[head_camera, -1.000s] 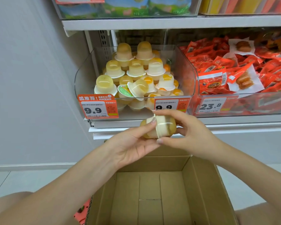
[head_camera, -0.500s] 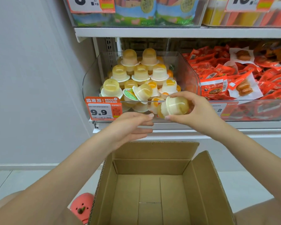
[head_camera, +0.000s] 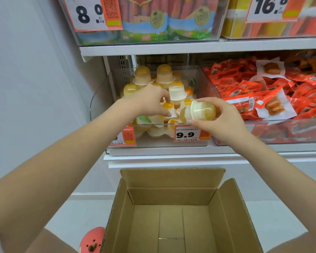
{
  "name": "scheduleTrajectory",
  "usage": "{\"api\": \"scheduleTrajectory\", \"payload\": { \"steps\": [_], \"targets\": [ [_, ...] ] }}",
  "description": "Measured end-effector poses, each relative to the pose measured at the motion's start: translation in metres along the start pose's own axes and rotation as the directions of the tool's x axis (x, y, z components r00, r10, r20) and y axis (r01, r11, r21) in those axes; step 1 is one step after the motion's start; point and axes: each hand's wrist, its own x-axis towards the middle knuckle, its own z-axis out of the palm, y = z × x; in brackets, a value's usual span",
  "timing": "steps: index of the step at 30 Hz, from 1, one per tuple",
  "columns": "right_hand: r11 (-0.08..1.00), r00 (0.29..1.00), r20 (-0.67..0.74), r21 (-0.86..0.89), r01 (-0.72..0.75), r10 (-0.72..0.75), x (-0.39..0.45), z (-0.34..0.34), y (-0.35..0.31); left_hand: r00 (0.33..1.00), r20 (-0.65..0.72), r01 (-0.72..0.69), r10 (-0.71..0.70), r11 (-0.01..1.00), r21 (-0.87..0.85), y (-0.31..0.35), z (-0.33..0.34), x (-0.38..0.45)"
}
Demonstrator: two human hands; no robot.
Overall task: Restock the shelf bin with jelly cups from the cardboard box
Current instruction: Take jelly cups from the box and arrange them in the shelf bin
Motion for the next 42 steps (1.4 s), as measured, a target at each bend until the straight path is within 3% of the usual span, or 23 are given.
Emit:
{"api": "scheduleTrajectory", "payload": {
  "steps": [4, 8, 12, 22, 29, 33, 37, 42],
  "targets": [
    [1.000, 1.000, 0.022, 0.029, 0.000, -0.001, 0.000, 0.004, -0.004, 0.999, 0.047, -0.023, 0.021, 0.999, 0.046, -0.007, -0.006, -0.010],
    [0.997, 1.000, 0.024, 0.082, -0.013, 0.011, 0.002, 0.011, -0.007, 1.000, -0.002, 0.003, -0.003, 0.997, -0.071, -0.019, -0.007, -0.024],
    [0.993, 1.000, 0.017, 0.112, -0.023, 0.021, 0.005, 0.016, -0.008, 0.999, 0.034, 0.011, -0.008, 0.996, -0.089, -0.029, -0.013, -0.034],
    [0.993, 0.999, 0.031, 0.113, -0.046, 0.043, 0.008, 0.022, -0.006, 0.977, 0.210, 0.023, -0.040, 0.996, 0.080, -0.029, -0.025, -0.022],
    [0.991, 0.998, 0.036, 0.123, -0.048, 0.044, 0.007, 0.021, -0.006, 0.984, 0.172, 0.026, -0.034, 0.998, 0.048, -0.031, -0.019, -0.021],
    [1.000, 0.999, 0.051, 0.016, 0.004, -0.004, 0.018, 0.019, -0.010, 0.990, 0.141, 0.016, -0.024, 0.998, 0.061, -0.033, -0.015, -0.023],
    [0.945, 0.957, 0.286, -0.298, 0.132, -0.043, 0.050, 0.019, -0.028, 0.991, 0.136, -0.004, -0.004, 0.998, 0.060, -0.037, -0.013, -0.022],
    [0.747, 0.794, 0.603, -0.560, 0.358, 0.072, 0.080, 0.040, -0.056, 0.985, 0.170, 0.002, -0.007, 1.000, 0.028, -0.042, -0.017, -0.021]
  ]
}}
